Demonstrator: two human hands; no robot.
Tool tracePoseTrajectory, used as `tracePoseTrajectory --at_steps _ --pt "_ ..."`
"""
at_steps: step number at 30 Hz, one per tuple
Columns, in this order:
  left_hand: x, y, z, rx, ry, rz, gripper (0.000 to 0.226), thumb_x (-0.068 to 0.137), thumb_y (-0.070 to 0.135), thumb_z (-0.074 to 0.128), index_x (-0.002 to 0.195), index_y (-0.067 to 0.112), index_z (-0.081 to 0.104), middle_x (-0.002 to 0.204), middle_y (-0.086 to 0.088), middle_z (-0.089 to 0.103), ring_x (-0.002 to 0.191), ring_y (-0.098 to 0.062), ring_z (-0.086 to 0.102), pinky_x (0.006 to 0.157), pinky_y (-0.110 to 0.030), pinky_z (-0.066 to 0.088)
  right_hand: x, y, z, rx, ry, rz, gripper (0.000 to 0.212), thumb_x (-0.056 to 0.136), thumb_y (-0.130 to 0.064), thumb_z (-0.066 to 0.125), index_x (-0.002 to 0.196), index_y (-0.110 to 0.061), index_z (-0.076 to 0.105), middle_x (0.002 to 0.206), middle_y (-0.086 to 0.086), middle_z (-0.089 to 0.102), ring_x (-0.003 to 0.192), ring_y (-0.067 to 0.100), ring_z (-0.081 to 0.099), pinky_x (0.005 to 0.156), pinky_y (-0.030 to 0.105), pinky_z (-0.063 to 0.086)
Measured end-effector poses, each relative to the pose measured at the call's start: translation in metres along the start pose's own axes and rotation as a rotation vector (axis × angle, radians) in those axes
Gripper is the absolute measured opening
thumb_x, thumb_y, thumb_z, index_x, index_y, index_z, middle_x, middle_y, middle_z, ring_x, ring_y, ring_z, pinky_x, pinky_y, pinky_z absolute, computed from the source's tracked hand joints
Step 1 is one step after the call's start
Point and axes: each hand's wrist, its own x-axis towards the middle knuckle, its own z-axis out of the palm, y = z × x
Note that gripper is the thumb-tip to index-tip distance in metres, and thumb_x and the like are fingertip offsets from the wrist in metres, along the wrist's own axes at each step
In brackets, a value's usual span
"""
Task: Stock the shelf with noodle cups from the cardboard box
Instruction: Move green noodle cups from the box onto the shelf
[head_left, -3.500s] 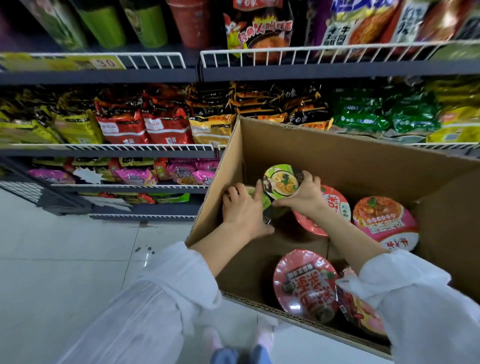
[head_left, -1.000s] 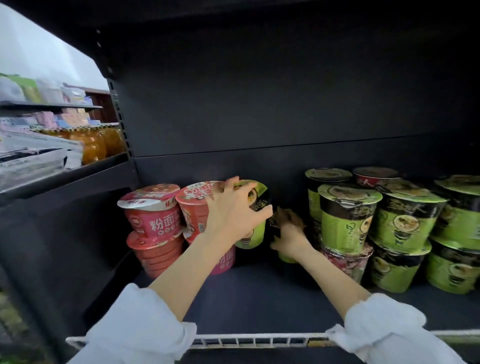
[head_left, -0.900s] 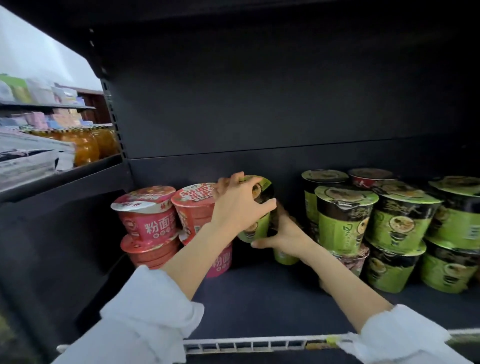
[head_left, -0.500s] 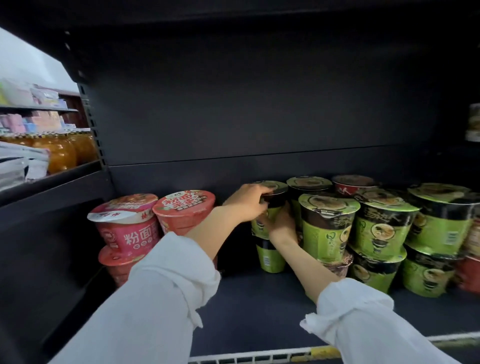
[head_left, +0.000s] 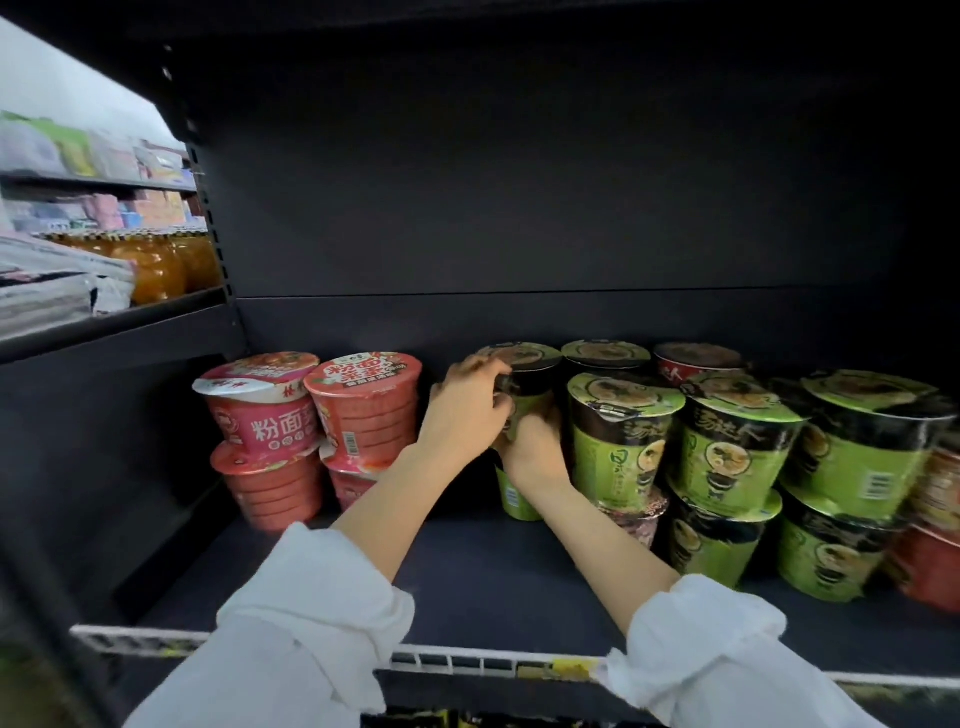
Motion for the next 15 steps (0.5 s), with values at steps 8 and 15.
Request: tracePoseTrajectory --at_steps 8,15 --pt "-0.107 0.033 -0.023 -0.052 0.055 -0.119 0.022 0.088 0.016 0.055 0.108 0.019 0.064 0.103 0.000 0.069 0.096 -0.022 0.063 0.082 -0.041 0.052 -0.092 0.004 -0.054 0.003 -0.144 -0.277 0.051 0.093 0.001 0.042 0.143 -0.010 0.038 0.139 0.016 0.047 0.129 0.030 0.045 0.106 0.030 0.033" --pt "-0.222 0.124 -0.011 -0.228 0.004 -0.103 0.017 0.088 0.017 0.056 0.101 0.017 0.067 0.092 -0.002 0.071 0.088 -0.022 0.065 0.077 -0.040 0.054 -0.224 0.072 -0.147 -0.149 -0.124 -0.289 0.031 0.098 -0.019 0.044 0.126 -0.018 0.057 0.117 0.005 0.063 0.103 0.024 0.060 0.084 0.039 0.051"
